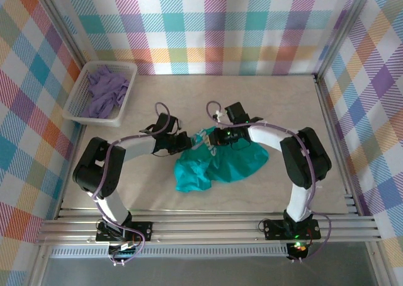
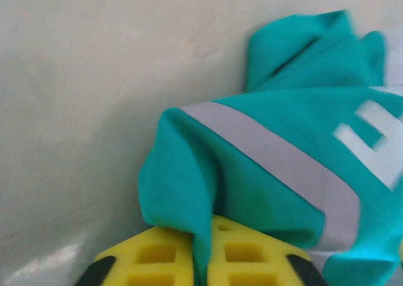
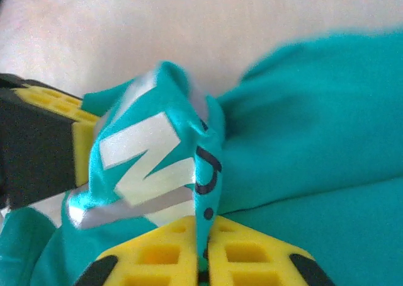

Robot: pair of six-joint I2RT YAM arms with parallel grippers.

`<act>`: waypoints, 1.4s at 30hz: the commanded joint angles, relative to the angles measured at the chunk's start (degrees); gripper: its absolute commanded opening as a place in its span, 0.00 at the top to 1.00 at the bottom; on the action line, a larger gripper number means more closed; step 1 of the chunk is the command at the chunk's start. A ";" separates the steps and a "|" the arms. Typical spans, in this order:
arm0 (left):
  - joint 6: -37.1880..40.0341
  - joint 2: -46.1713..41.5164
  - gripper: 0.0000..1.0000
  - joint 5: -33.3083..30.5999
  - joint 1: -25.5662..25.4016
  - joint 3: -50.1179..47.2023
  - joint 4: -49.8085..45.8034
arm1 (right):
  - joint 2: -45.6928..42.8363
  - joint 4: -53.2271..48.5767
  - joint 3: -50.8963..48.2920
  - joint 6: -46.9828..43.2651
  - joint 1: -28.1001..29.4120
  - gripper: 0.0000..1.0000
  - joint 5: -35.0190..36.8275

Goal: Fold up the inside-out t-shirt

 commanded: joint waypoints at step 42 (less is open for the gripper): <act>1.40 -32.80 0.20 -18.72 -2.49 -17.93 -17.04 | -3.45 3.20 2.53 -6.25 10.15 1.00 12.64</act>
